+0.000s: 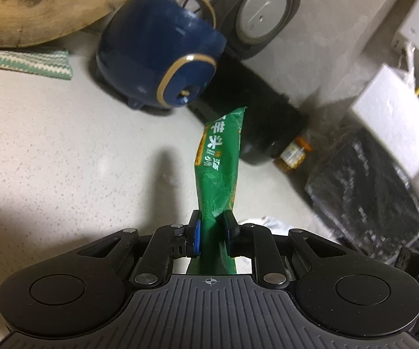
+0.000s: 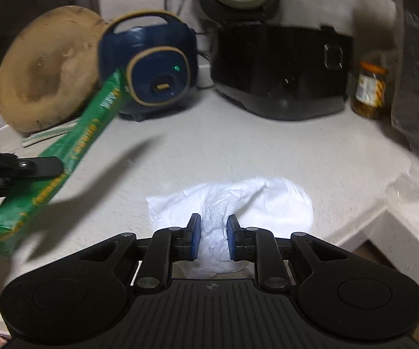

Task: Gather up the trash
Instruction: 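Grasp the white tissue with the right gripper while the left gripper holds the wrapper, then carry the wrapper and tissue down over the green trash bin with both grippers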

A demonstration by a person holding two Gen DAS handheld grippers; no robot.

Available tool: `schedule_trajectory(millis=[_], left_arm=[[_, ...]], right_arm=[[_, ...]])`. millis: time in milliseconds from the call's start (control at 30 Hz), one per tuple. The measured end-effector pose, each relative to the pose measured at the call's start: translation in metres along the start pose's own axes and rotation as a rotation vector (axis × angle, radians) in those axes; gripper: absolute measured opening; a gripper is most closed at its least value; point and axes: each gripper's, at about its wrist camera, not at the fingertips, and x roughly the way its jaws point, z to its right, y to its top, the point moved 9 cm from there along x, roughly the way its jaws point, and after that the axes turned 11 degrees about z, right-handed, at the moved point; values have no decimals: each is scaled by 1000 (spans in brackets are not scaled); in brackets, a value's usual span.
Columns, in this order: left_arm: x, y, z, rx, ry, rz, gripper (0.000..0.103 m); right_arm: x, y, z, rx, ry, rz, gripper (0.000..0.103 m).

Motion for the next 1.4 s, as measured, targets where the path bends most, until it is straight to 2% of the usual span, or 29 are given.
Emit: schedule_trajectory(millis=[100,167,233,367,433,533,633,800,867,900,933,1000,1100,1200,1267,1333,1400], left_arm=[[5,-6,-3,5,21,-28,20],[5,-6,-2,10,21,-24,20],[5,-6,-3,11,26,-23,20],[7,-7,-6,14,46,-31,20],[8,-8,-4,28,46,-30,20],[9,-10,-1,43,45,-38,20],[9,-10,-2,44,49,-40,20],[9,-10,-1,51,49,-37,20],[8,-10,0,60,48,-33,20],[8,-10,1,65,48,-32,20],[8,-10,1,69,47,-32,20],[8,-11,2,73,48,-34,20],[10,-12,-1,68,57,-41,20],[12,-13,-4,65,72,-46,20],[12,-13,-1,77,64,-40,20],[10,-11,8,104,29,-21,20],[5,-9,26,147,-48,15,19]], right_arm=[[0,-5,2,0,-7,7,21],[1,-6,3,-3,-13,4,31],[-4,-7,4,-7,-25,12,56],[-24,4,2,-34,-12,96,75],[-30,11,-4,-82,-3,140,88],[-21,20,-15,-165,10,152,89],[7,21,-15,-188,25,94,89],[44,15,10,-54,-39,-8,89],[38,12,7,-23,-11,-2,85],[34,10,3,-32,-1,-1,70],[30,8,-3,-51,6,-8,44],[20,1,-17,-91,27,-36,18],[-7,1,-34,-73,74,0,11],[-45,6,-37,-3,130,71,10],[-70,3,-35,40,136,118,10],[-89,-6,-30,74,130,145,10],[-109,-27,-18,122,114,162,10]])
